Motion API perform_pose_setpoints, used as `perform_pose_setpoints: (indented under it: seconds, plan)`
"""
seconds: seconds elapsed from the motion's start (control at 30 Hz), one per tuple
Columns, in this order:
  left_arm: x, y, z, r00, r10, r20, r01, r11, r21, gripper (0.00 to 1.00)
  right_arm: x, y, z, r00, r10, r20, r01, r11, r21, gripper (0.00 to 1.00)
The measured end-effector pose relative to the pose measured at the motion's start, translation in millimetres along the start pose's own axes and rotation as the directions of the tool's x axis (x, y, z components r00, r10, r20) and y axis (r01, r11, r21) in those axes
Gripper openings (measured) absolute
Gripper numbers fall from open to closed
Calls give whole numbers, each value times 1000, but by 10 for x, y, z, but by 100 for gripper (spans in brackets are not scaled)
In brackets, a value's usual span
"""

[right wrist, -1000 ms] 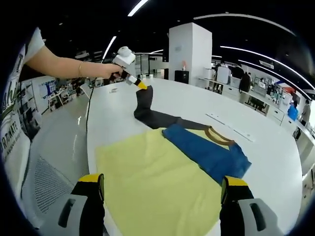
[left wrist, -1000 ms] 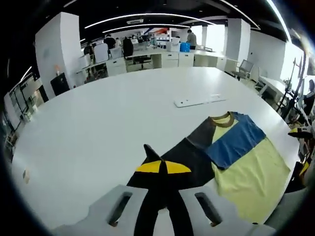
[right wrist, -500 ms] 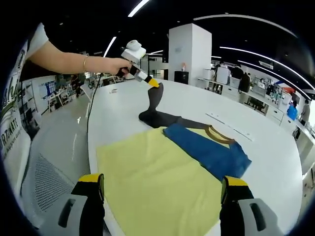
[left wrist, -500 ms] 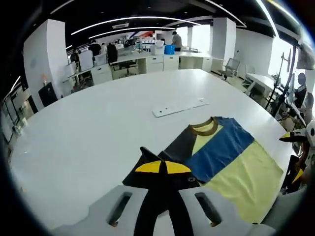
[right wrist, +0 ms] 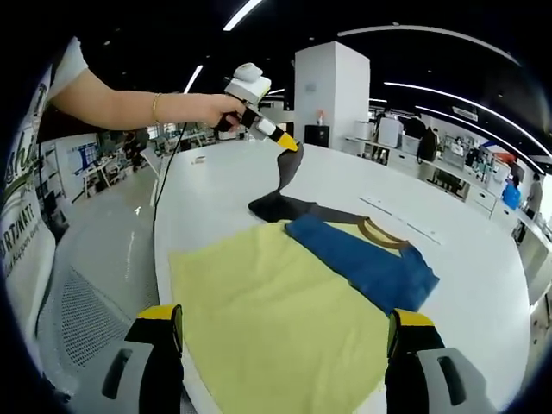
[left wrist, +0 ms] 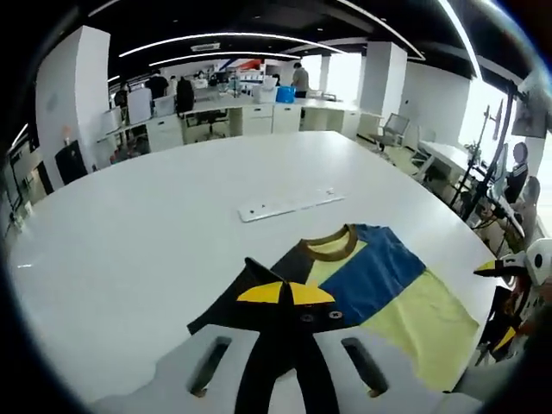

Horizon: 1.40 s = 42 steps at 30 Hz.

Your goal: Fold the garment on the visible template until the final outline fits inside the template.

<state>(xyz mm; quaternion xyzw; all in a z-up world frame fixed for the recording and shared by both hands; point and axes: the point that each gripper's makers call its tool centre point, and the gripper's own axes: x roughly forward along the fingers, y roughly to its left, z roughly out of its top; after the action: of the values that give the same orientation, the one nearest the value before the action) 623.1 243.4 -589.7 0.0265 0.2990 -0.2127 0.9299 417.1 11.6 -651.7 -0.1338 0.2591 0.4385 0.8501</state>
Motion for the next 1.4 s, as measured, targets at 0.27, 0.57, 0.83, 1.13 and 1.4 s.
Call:
perform_pose_setpoints:
  seconds: [0.27, 0.57, 0.83, 1.13, 1.4]
  plan:
    - [77, -159, 167, 1000, -12, 17, 12, 1000, -16, 0, -14, -47, -14, 1000, -22, 2, 22, 1000, 8, 99]
    - [231, -459, 275, 996, -88, 11, 88, 996, 0, 0, -15, -25, -11, 1000, -18, 12, 17, 1000, 20, 99]
    - [384, -781, 392, 987, -158, 12, 157, 987, 45, 0, -56, -48, -19, 1000, -17, 15, 16, 1000, 22, 99]
    - [523, -1081, 451, 975, -221, 5, 220, 973, 74, 0, -116, -111, -76, 999, -35, 1, 35, 999, 23, 99]
    - [684, -1330, 468, 966, -259, 12, 258, 964, 71, 0, -143, -101, -146, 999, -35, -11, 35, 999, 34, 99]
